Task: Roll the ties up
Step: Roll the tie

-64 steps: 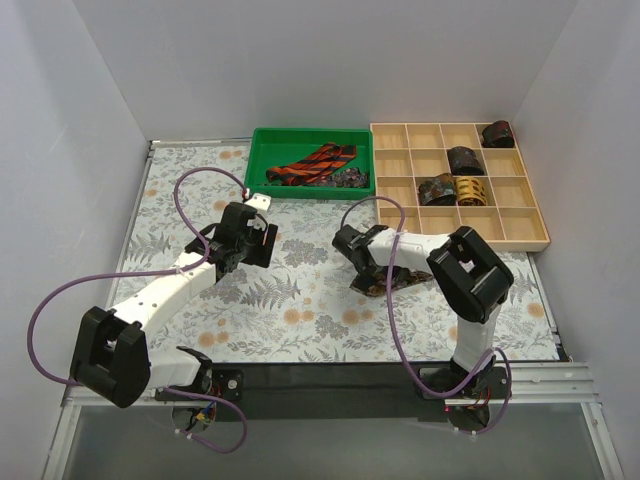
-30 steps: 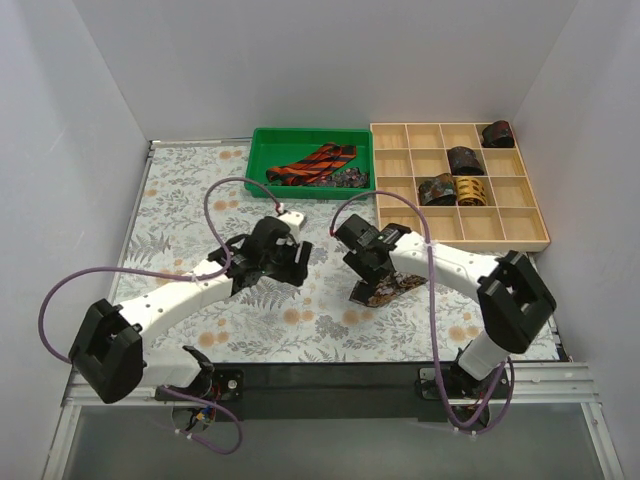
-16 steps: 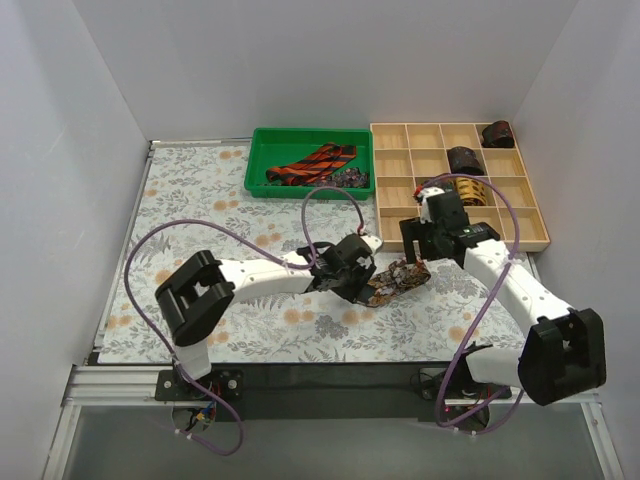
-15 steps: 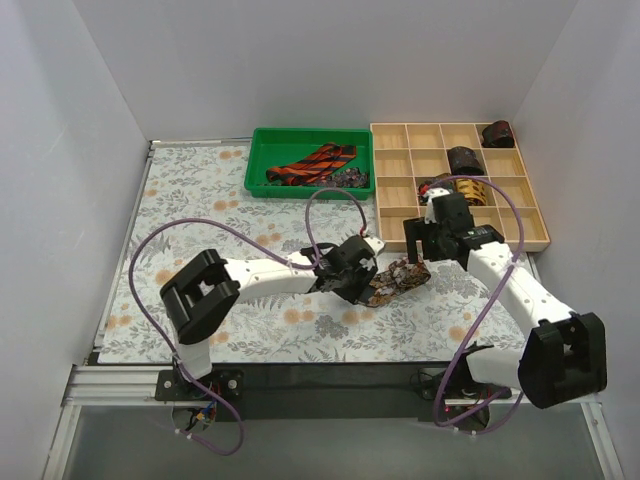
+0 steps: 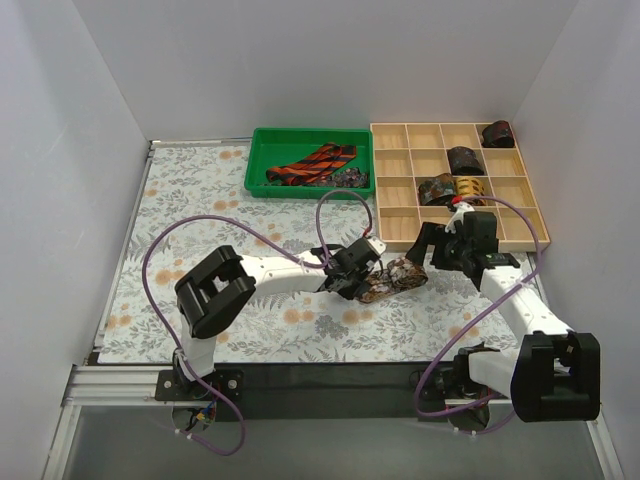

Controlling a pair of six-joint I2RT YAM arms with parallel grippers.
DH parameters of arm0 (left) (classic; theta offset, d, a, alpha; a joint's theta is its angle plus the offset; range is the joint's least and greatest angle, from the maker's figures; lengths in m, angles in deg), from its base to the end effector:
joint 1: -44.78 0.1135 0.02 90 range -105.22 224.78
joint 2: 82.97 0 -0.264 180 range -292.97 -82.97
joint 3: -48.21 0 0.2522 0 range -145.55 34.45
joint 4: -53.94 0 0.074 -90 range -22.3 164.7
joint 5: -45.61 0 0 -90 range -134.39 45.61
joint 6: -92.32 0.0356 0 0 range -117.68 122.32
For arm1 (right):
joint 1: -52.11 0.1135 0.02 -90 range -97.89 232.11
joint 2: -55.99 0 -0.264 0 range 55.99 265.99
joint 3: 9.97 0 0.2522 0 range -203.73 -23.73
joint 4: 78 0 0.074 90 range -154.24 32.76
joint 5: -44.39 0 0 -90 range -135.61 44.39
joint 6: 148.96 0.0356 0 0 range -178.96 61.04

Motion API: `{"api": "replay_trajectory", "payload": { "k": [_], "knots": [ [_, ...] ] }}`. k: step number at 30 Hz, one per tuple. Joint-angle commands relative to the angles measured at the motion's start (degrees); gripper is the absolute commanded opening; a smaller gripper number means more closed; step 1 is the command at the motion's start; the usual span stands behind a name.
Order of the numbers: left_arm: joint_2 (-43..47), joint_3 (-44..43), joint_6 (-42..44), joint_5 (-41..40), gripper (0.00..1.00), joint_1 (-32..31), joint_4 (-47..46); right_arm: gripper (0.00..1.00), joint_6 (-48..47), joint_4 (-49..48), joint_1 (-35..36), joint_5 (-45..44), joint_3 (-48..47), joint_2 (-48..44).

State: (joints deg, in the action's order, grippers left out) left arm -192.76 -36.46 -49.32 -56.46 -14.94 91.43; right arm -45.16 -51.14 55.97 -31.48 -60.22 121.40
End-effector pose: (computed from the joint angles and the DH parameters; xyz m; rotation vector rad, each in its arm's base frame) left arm 0.2020 -0.3311 0.1582 0.1198 2.6745 -0.3791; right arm 0.2331 0.0244 0.2150 0.0733 2.3160 0.4414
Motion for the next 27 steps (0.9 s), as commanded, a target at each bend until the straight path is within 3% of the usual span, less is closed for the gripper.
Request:
{"api": "replay_trajectory", "payload": {
  "k": [1, 8, 12, 19, 27],
  "knots": [
    [0.3, 2.2, 4.5, -7.3, 0.25, 2.1, 2.6, 0.79, 2.3, -7.0, -0.1, 4.8, 1.9, -0.5],
    [-0.7, 1.2, 9.4, -7.3, 0.25, 7.2, -0.9, 0.79, 5.9, -12.6, -0.1, 6.9, 7.6, -0.1],
    [-0.3, -1.2, 10.1, -6.7, 0.31, 8.0, -0.7, 0.78, 7.0, -16.9, -0.3, 6.7, 9.7, -0.6],
    [9.0, -2.9, 5.3, -1.7, 0.49, 7.9, 0.1, 0.77, 9.5, -20.7, -1.2, 8.3, 14.0, -5.2],
    [9.0, -9.5, -2.8, 8.7, 0.52, 7.8, -2.9, 0.78, 14.3, -26.3, -3.3, 11.5, 18.6, -7.8]
  ]
}}
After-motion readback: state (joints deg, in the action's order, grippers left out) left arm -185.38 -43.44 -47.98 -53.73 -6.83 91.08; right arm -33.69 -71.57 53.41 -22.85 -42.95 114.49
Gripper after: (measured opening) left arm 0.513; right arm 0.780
